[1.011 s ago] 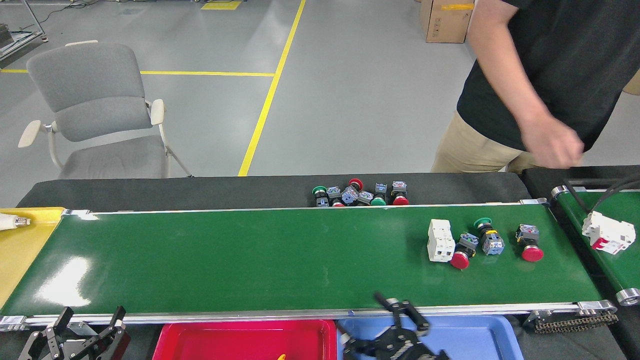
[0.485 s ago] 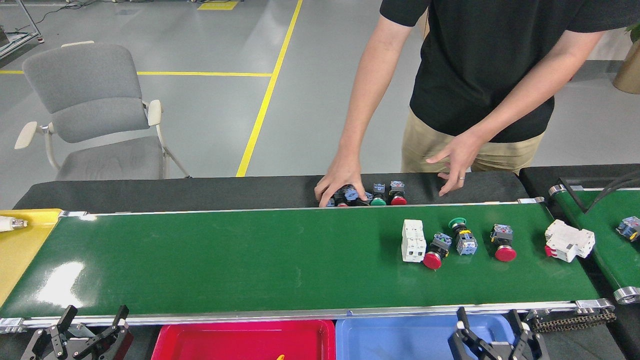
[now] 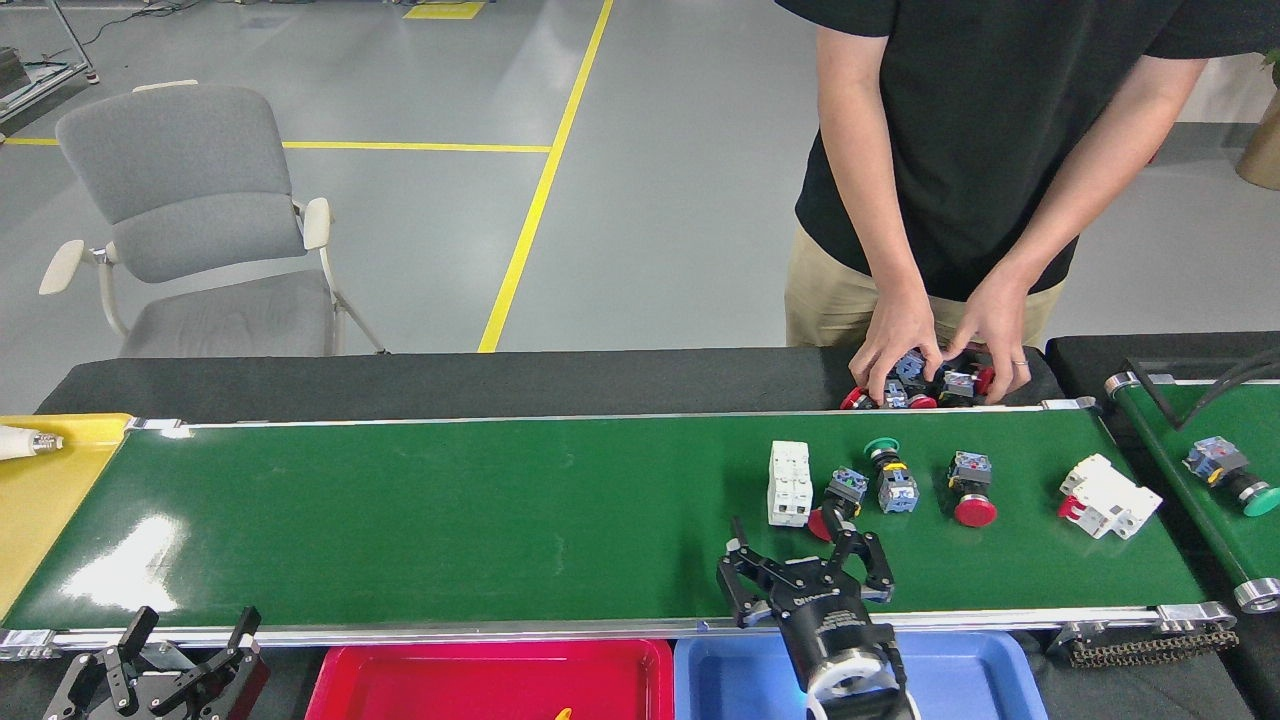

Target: Pick switch part from conveyor to tray

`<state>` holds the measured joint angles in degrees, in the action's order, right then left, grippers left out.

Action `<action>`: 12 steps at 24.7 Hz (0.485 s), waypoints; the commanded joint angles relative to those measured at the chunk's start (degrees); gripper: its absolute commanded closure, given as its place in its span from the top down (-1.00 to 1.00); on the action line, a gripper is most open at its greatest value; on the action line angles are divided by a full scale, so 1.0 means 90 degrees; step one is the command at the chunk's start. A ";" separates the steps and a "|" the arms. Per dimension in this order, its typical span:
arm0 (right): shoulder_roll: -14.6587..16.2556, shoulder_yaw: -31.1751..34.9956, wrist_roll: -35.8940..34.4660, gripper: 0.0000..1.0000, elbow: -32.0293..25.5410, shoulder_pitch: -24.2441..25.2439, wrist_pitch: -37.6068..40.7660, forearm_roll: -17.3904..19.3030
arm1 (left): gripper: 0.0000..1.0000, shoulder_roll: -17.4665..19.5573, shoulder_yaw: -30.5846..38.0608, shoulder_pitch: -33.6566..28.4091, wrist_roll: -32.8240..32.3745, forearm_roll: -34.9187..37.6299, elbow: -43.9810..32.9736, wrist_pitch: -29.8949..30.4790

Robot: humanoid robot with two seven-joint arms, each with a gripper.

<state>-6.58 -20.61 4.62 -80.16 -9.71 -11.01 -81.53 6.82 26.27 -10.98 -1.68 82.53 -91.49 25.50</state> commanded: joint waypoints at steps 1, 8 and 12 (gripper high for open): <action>-0.0109 -0.0044 0.0014 0.96 0.0196 -0.0288 -0.0056 -0.0013 | 0.99 0.0013 0.0011 0.0068 0.0011 0.0010 -0.0049 0.0009; -0.0128 -0.0249 0.0024 -0.52 0.0821 -0.0689 -0.0017 -0.0004 | 0.99 0.0004 -0.0008 0.0068 0.0011 0.0039 -0.0049 0.0018; -0.0119 -0.0259 0.0024 -0.89 0.0821 -0.0699 0.0002 0.0026 | 0.99 0.0004 -0.0008 0.0058 0.0011 0.0039 -0.0049 0.0018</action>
<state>-7.75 -22.83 4.71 -72.42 -15.07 -11.28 -81.42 6.81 26.11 -10.75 -1.75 82.79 -91.42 25.57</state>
